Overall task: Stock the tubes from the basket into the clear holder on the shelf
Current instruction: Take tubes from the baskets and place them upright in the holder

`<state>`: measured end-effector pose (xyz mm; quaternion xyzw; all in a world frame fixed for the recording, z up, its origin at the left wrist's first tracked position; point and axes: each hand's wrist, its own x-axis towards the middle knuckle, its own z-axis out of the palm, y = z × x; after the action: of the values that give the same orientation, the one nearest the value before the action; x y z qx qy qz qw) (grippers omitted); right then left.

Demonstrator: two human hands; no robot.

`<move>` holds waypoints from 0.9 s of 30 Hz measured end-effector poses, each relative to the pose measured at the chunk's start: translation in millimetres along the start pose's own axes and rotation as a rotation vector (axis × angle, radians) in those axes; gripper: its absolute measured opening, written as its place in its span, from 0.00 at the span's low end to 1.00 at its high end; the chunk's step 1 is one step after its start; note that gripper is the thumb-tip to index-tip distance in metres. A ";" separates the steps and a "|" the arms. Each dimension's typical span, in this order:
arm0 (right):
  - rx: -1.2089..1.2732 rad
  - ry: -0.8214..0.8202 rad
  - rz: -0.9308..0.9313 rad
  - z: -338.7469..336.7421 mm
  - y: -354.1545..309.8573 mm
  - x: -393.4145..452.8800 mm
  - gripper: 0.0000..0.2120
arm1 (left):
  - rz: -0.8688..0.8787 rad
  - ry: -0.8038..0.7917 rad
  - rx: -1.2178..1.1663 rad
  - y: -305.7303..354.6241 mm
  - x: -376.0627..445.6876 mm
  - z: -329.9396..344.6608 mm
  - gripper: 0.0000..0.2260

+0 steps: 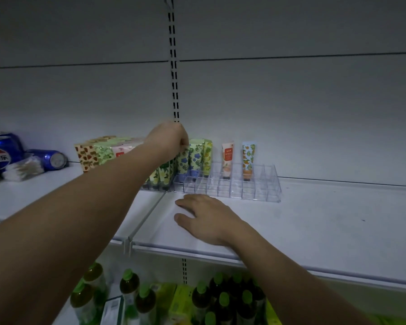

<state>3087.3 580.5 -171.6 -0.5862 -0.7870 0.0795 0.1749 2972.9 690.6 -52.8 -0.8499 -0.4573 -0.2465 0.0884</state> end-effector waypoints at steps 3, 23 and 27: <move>0.001 -0.001 0.002 -0.2 -0.9 -0.5 0.27 | 0.001 -0.023 0.062 1.5 -1.1 -2.0 0.11; 0.171 0.095 0.097 -20.9 -101.1 -45.9 0.13 | -0.096 0.167 -0.282 -29.5 -236.6 -29.7 0.12; 0.302 -0.007 0.050 7.7 -137.7 -68.5 0.12 | -0.348 0.179 -0.394 -60.3 -309.7 -8.1 0.10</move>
<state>2978.4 474.6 -145.7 -0.5724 -0.7520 0.2033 0.2561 2778.2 494.4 -205.1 -0.7341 -0.5300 -0.4164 -0.0821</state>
